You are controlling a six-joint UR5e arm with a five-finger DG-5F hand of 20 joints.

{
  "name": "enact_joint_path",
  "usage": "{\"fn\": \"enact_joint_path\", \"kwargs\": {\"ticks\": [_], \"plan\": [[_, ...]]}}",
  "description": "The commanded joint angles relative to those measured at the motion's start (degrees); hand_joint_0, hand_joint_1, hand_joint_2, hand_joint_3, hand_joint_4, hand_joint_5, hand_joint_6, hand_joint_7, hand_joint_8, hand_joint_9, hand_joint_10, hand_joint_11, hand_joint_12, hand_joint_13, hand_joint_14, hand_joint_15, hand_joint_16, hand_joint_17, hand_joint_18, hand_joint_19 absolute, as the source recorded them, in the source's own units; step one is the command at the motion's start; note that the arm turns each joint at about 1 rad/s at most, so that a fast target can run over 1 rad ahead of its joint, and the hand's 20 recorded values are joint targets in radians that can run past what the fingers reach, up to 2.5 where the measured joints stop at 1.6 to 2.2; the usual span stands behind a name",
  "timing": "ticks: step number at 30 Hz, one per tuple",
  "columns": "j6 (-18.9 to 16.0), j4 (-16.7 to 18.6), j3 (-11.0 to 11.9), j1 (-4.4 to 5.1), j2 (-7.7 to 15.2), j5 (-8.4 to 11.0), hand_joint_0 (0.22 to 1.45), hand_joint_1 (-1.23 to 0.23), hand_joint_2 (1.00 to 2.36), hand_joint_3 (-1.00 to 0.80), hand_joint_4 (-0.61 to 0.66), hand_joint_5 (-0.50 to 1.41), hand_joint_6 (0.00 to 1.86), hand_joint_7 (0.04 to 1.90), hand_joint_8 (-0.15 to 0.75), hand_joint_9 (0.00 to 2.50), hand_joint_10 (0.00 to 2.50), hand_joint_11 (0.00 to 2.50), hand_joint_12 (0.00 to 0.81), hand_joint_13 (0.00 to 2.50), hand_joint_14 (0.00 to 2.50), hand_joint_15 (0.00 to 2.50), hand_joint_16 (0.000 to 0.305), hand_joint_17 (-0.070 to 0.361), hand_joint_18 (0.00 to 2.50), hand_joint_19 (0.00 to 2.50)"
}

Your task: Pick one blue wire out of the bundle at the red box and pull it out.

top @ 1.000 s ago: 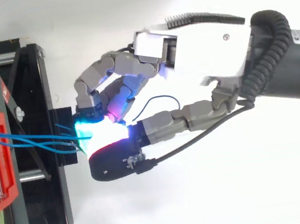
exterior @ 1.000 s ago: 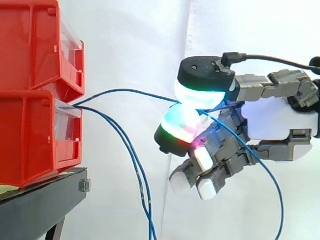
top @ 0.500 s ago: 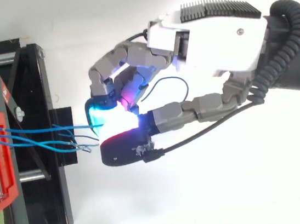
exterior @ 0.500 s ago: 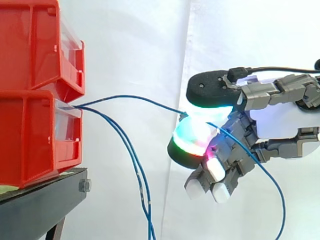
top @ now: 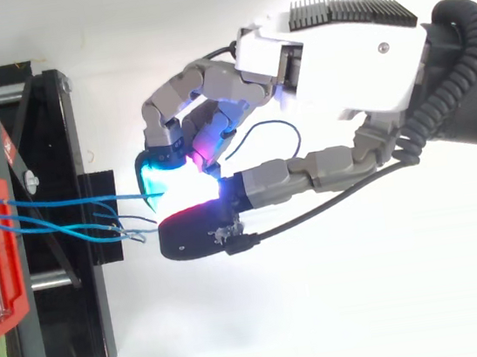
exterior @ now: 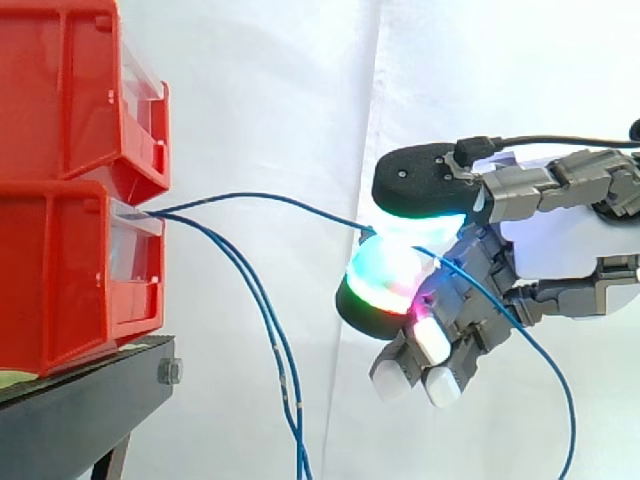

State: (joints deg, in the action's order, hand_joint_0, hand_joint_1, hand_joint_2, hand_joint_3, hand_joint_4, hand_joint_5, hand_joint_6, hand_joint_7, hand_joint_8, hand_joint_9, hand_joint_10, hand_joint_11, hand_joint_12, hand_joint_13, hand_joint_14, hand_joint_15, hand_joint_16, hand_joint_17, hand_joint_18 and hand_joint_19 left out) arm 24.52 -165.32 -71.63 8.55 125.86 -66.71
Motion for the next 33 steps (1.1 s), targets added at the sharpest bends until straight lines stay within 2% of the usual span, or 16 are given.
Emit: {"fn": "enact_joint_path", "kwargs": {"ticks": [1,33], "plan": [[0.00,0.00,0.00,0.06,0.00,0.00,0.62,-0.70,1.02,-0.07,0.09,-0.16,0.96,1.15,0.410,1.00,0.02,0.66,0.463,0.79,0.01,0.40,0.065,0.147,0.74,0.44],[0.00,0.00,0.00,0.06,0.00,-0.09,0.63,-0.70,1.02,-0.07,0.08,-0.16,0.96,1.17,0.409,1.00,0.02,0.65,0.456,0.79,0.01,0.40,0.066,0.147,0.72,0.43]]}}
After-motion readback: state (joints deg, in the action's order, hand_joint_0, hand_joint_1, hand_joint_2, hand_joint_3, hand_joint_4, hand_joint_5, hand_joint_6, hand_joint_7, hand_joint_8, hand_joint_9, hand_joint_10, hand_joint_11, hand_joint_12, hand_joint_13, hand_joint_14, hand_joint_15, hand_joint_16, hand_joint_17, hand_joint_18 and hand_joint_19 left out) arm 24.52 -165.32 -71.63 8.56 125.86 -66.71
